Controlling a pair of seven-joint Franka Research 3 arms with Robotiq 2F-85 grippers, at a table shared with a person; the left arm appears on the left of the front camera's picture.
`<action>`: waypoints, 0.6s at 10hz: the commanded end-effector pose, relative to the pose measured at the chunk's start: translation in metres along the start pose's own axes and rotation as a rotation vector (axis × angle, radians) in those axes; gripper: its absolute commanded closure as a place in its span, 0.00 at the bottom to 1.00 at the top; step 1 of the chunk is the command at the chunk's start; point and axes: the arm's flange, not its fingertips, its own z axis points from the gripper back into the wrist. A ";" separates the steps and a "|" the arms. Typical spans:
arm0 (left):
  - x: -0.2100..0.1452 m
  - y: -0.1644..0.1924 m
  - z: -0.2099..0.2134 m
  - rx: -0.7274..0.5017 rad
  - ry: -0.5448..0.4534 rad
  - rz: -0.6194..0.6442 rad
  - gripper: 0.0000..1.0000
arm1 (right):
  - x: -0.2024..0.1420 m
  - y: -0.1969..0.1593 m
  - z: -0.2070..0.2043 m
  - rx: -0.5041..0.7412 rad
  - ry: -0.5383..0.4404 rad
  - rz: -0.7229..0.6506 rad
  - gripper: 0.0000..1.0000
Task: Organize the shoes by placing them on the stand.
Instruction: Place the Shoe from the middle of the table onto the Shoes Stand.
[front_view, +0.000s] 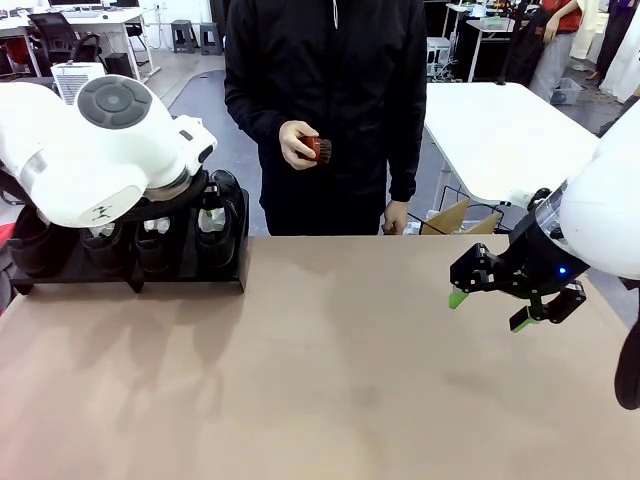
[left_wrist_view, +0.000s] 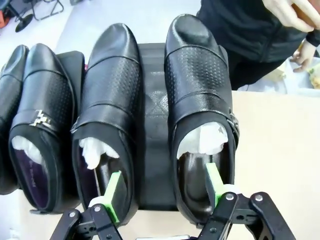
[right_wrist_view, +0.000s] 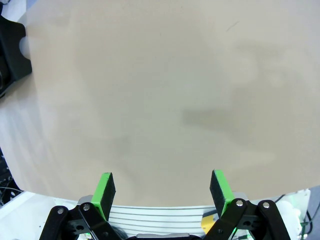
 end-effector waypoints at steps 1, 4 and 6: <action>0.000 -0.002 -0.009 -0.005 0.004 -0.013 0.18 | 0.003 0.004 -0.001 0.026 0.000 -0.008 0.00; 0.000 -0.002 -0.009 -0.005 0.004 -0.013 0.18 | 0.003 0.004 -0.001 0.026 0.000 -0.008 0.00; 0.000 -0.002 -0.009 -0.005 0.004 -0.013 0.18 | 0.003 0.004 -0.001 0.026 0.000 -0.008 0.00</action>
